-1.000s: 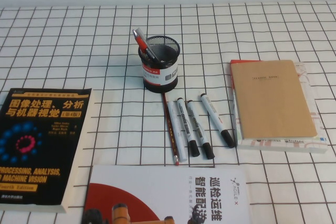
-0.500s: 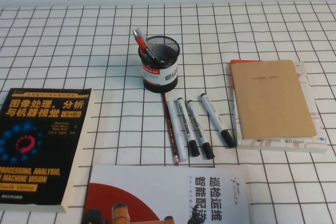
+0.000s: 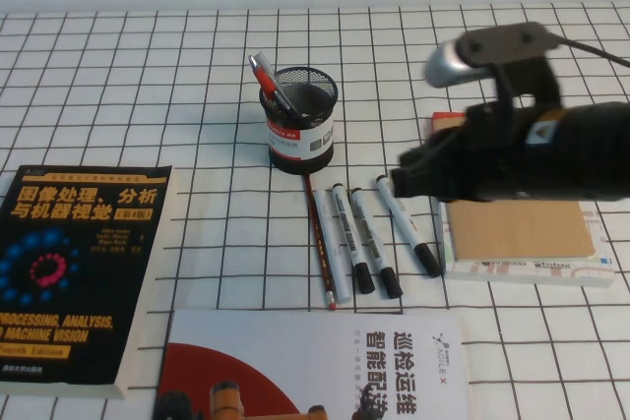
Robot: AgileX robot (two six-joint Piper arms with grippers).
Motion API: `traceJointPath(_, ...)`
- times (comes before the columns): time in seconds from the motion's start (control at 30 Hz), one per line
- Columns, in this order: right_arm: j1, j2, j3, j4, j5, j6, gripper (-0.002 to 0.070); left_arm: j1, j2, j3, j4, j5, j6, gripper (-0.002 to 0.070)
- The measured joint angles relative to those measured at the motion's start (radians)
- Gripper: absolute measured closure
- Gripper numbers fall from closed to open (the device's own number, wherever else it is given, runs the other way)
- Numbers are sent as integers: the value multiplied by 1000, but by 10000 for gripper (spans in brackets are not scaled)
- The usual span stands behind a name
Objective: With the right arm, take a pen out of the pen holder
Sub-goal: 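Take a marker out of the pen holder and lay it on the table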
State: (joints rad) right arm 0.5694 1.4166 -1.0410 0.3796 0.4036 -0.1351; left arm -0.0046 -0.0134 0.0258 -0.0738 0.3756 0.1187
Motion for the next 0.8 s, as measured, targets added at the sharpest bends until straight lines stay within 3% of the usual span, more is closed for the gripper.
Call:
traceJointPath(0.23, 171, 164, -82, -3, -347, -98, 670, 0, 0, 0, 0, 0, 0, 679)
traceJointPath(0.53, 244, 339, -84, -4, -752, -272, 419, 0, 0, 0, 0, 0, 0, 680)
traceJointPath(0.8, 244, 484, -172, 4, -833, -361, 384, 0, 0, 0, 0, 0, 0, 680)
